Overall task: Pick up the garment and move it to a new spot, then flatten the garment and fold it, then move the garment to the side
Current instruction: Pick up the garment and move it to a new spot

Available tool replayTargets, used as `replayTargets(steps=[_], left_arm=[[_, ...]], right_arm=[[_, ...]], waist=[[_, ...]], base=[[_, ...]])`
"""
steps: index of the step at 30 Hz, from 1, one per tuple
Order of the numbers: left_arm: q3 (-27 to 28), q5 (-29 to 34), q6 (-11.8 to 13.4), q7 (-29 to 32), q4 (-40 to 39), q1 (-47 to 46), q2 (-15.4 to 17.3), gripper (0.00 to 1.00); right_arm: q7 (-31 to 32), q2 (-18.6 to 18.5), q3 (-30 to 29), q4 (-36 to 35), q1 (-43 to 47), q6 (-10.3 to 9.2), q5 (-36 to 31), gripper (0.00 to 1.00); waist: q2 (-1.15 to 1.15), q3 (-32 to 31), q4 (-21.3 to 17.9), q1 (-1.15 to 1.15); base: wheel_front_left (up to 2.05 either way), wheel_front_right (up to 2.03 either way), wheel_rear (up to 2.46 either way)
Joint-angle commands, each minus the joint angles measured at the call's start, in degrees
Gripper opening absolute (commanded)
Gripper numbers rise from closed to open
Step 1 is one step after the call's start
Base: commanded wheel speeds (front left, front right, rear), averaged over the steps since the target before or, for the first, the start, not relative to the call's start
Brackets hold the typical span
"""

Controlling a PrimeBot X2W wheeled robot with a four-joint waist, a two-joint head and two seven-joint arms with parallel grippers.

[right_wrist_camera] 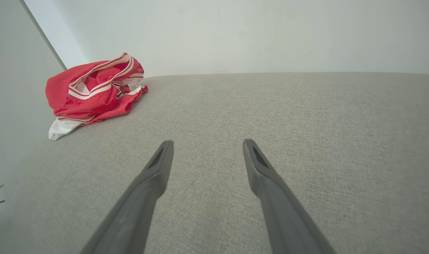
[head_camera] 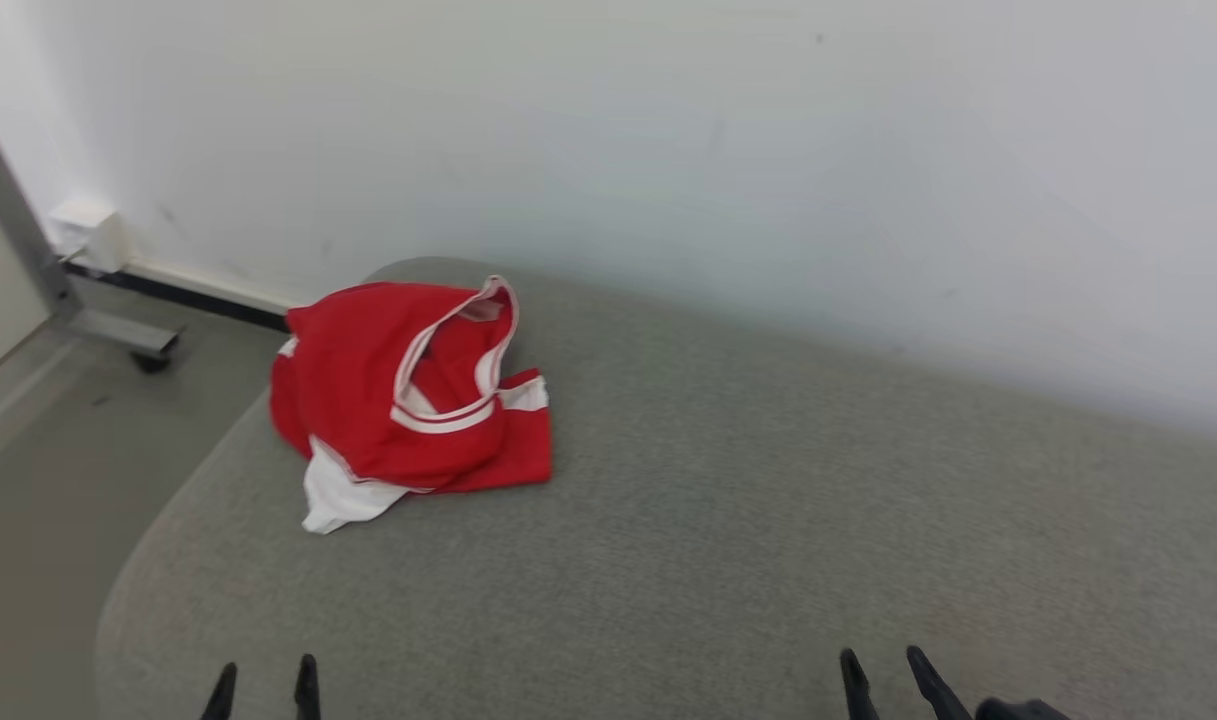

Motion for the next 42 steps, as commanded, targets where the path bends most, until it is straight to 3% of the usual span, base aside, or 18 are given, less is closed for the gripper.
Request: replayTargets(steps=[1,9,22,40,42], left_arm=[[0.73,0.02,0.36,-0.22,-0.61,0.63,0.19,1.00],[5.11,-0.67,1.89,-0.22,-3.94,2.34,-1.27,1.00],[9.01,-0.96,2.63,-0.22,-6.29,4.65,-2.35,1.00],[6.16,-0.46,1.41,-0.12,-2.25,1.15,-2.57,1.00],[5.01,-0.57,1.02,1.50,-0.36,-1.64,-1.21,1.00]], right_arm=[[-0.32,0.07,0.69,-0.04,-1.52,-0.12,0.04,1.00],[-0.38,0.04,5.60,1.88,-6.43,-0.12,-0.15,1.00],[-0.49,0.04,8.91,4.76,-10.10,-0.12,0.60,1.00],[-0.54,0.04,7.20,4.19,-7.93,-0.12,0.65,1.00],[-0.54,0.04,6.81,3.95,-7.58,-0.12,0.35,1.00]], waist=[[0.00,0.91,5.24,0.00],[0.00,3.90,7.81,0.00],[0.00,4.62,8.30,0.00],[0.00,3.88,7.58,0.00],[0.00,4.02,7.62,0.00]], base=[[0.00,0.00,0.00],[0.00,0.00,0.00],[0.00,0.00,0.00],[0.00,0.00,0.00],[0.00,0.00,0.00]])
